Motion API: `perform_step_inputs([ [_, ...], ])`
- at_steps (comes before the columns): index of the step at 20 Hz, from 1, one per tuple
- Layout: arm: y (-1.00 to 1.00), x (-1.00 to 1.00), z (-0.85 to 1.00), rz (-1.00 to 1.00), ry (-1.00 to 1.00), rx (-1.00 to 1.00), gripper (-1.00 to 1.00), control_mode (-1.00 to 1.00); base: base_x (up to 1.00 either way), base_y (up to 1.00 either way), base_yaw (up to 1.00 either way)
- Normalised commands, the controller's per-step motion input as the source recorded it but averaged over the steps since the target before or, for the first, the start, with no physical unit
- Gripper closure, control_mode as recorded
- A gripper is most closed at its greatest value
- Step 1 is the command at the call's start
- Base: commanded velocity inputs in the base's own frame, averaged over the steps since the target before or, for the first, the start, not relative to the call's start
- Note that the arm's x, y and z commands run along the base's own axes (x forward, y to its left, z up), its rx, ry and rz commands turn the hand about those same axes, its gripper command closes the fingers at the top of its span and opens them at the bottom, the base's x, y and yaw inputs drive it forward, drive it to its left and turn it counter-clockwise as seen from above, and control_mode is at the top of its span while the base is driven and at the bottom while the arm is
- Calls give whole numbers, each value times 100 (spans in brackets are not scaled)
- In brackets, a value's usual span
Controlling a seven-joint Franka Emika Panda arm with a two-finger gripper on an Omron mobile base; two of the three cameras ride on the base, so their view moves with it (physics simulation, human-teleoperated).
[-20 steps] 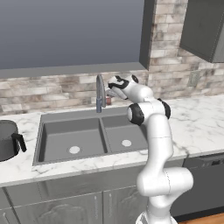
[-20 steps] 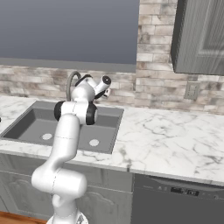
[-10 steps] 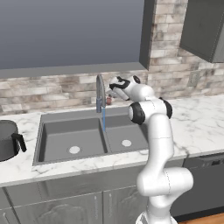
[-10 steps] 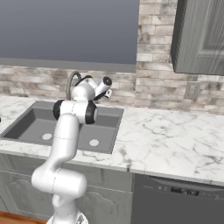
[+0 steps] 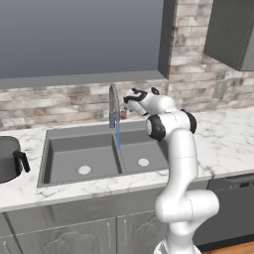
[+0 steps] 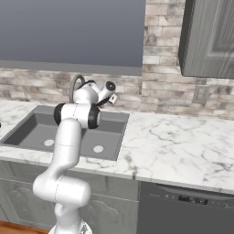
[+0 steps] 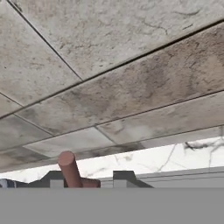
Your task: Turn on the sink faucet and place the jug under the water for a few seconds to fill it up.
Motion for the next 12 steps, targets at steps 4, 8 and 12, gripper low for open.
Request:
perform_step_inputs([
  [4,-28,-8,10,-13,-3,2,-100,-100,0,0,0],
  [8,-22,-7,23,-14,-5,2,-100,-100,0,0,0],
  [12,-16,-3,45,-16,-8,2,-100,-100,0,0,0],
])
